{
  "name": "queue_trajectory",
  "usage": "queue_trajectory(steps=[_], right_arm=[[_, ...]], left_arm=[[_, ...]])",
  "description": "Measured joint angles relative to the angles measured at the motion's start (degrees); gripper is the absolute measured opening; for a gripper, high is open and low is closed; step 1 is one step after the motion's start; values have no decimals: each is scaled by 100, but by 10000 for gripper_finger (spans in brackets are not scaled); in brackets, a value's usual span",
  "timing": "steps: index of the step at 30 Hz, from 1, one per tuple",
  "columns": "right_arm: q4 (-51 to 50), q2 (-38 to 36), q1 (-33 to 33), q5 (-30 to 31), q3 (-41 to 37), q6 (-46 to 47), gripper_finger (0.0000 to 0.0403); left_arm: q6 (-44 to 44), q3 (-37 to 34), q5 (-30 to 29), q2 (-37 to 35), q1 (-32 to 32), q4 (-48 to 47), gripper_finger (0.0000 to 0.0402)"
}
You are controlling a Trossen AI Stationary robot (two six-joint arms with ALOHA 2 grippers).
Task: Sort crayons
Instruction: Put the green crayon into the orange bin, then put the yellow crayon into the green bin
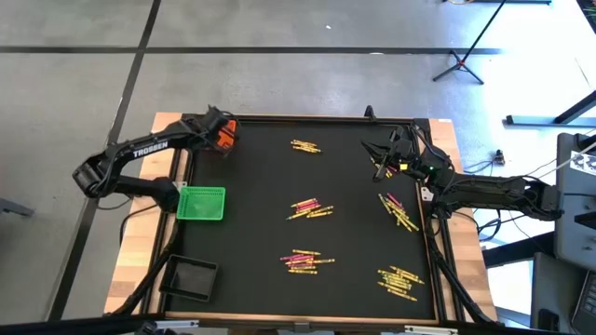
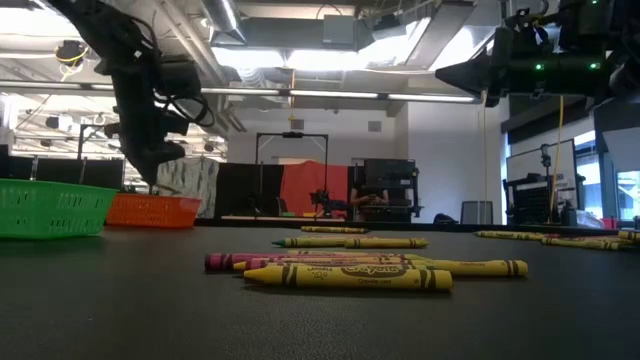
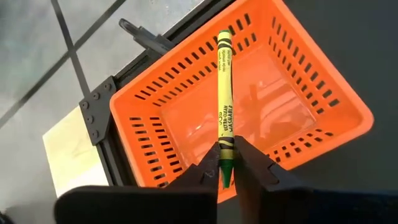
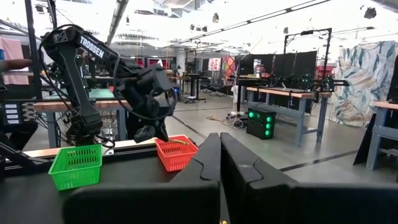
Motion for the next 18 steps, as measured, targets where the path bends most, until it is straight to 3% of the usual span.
queue_trajectory(steps=[8, 18], right_arm=[[-24, 0, 0, 0, 0, 13, 1], [141, 0, -1, -78, 0, 27, 1]], left_arm=[[-2, 46, 163, -2, 143, -29, 98], [197, 433, 2175, -20, -548, 995, 112]])
